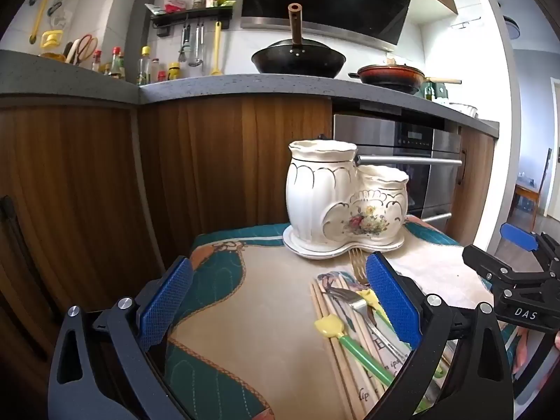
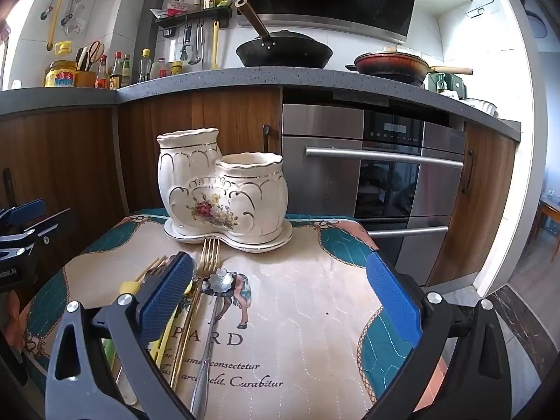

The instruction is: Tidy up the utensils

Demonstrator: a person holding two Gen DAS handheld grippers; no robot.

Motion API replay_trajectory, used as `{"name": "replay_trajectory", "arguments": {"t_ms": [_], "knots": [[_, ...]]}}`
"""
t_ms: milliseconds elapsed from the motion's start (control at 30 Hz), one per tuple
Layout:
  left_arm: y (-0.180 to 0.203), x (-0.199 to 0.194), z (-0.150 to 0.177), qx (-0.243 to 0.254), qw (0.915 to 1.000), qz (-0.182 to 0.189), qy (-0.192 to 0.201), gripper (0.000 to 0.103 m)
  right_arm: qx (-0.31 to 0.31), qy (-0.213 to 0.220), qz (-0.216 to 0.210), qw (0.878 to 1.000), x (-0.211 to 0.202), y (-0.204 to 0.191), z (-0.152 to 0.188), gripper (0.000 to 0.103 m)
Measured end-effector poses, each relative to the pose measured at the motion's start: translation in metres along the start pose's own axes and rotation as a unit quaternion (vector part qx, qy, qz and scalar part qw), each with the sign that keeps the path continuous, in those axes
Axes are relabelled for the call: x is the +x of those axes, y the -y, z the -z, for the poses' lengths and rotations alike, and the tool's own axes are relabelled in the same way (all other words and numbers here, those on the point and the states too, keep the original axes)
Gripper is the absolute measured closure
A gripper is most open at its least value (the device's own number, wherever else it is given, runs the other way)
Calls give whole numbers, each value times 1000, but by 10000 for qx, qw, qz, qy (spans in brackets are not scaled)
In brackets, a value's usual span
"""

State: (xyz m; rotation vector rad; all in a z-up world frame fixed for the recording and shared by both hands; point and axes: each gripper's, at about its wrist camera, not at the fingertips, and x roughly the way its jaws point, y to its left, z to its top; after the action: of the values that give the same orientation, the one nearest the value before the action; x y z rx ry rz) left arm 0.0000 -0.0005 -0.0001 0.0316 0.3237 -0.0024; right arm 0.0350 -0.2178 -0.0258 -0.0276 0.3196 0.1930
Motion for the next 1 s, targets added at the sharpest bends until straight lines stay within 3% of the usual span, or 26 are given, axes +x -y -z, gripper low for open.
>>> {"name": "replay_trajectory", "arguments": {"t_ms": [400,433,1000], "knots": [[-4,1,-2,-74,9998,195,-10,5,-21,30,3,10000,-2,-4,0,5],[-7,0,0,-81,10000,52,-4,5,-21,27,1,10000,-2,-3,0,5],[-7,-3,-2,-128,9999,37,44,5,-83,16,-54,9999,1,-5,2,5]]}}
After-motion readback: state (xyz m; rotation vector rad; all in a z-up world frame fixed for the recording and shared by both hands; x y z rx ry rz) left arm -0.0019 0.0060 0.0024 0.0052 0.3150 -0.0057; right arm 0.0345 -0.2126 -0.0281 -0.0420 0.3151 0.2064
